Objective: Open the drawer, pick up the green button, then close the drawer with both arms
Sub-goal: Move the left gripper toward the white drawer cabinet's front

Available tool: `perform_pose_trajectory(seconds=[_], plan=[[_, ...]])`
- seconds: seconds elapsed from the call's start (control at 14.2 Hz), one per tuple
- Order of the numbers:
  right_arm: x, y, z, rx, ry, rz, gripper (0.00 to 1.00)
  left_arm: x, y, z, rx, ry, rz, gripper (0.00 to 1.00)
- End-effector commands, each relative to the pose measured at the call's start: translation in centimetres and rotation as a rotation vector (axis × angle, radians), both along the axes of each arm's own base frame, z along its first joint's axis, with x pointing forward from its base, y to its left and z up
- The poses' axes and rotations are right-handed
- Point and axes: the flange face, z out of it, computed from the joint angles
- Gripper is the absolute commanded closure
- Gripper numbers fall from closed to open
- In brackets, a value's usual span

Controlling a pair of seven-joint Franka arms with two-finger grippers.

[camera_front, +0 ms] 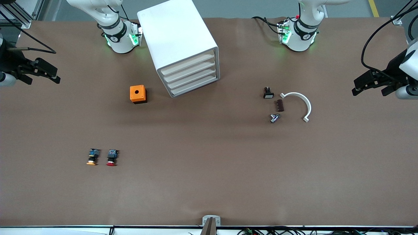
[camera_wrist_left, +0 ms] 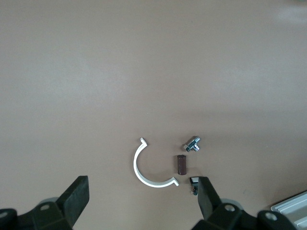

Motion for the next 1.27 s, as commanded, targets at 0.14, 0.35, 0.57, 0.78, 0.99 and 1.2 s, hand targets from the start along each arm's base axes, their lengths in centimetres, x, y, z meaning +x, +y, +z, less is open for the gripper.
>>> perform_pose_trajectory(seconds=[0.14,0.35,0.57,0.78,0.99,1.2], plan=[[-0.7,-0.2,0.4,-0.009,-0.004,-0.003,0.00,0.0,0.2,0.1,0.020,0.015,0.004,0.00],[-0.6,-0.1,0.4,-0.007,-0.009,-0.002,0.00,0.4,1.3,-1.0,0.023,0.046,0.022,0.00],[-0.6,-0.1,0.4,-0.007,-0.007,-0.002,0.00,1.5,1.2,-4.7,0.030,0.147,0.021,0.00],[-0.6,-0.3,0.4,-0.007,-0.005,-0.005,0.00,3.2,0.2,-9.6,0.034,0.232,0.005,0.00],[-0.6,-0.2,0.3,-0.007,-0.005,-0.004,0.00,4.7,-1.4,-15.2,0.040,0.324,-0.019,0.00],[-0.6,-0.2,0.4,-0.007,-0.007,-0.004,0.00,5.0,-3.8,-20.3,0.055,0.434,-0.035,0.00]])
